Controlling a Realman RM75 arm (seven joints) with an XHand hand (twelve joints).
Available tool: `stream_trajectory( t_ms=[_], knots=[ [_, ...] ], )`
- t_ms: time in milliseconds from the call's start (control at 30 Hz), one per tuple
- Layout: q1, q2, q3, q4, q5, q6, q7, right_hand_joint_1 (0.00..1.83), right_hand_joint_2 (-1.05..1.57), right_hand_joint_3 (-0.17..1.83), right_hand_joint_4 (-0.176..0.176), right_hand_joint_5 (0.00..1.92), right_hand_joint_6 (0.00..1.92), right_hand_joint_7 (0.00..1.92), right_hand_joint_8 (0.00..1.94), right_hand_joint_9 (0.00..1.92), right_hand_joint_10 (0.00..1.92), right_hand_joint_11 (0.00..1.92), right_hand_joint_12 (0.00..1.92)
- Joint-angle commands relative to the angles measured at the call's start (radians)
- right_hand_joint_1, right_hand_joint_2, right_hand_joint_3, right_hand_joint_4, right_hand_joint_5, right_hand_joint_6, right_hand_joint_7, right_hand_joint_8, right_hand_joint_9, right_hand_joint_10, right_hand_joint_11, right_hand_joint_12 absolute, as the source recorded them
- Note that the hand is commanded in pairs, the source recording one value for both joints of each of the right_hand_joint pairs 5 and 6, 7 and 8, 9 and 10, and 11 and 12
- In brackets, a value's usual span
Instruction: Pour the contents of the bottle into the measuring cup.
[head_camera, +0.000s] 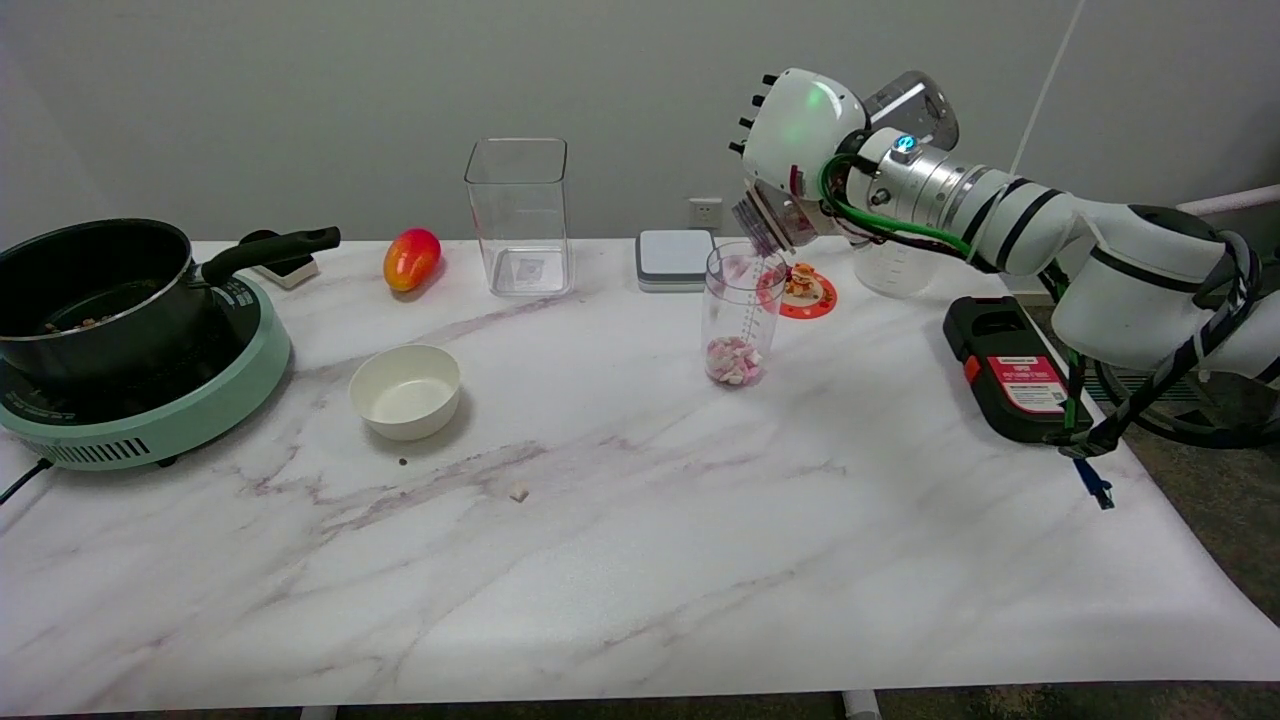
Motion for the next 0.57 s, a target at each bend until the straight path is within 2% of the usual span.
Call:
stream_trajectory(
  t_ms=[33, 200, 300, 567],
  knots=[
    [-0.046, 0.007, 0.078, -0.004, 0.019, -0.001, 0.09, 1.21, 1.31, 0.38, 0.0, 1.55, 1.55, 1.64, 1.64, 1.52, 1.52, 1.26, 1.26],
    [-0.187, -0.001, 0.251, -0.001, 0.012, -0.001, 0.124, 1.25, 1.2, 0.47, 0.0, 1.52, 1.52, 1.62, 1.62, 1.5, 1.5, 1.24, 1.24],
    [-0.33, -0.036, 0.409, 0.011, 0.012, -0.025, 0.129, 1.27, 1.12, 0.54, 0.0, 1.5, 1.5, 1.6, 1.6, 1.48, 1.48, 1.23, 1.23],
    [-0.536, -0.114, 0.674, 0.086, 0.025, -0.076, 0.18, 1.31, 0.99, 0.68, 0.0, 1.46, 1.46, 1.57, 1.57, 1.46, 1.46, 1.2, 1.2]
  ],
)
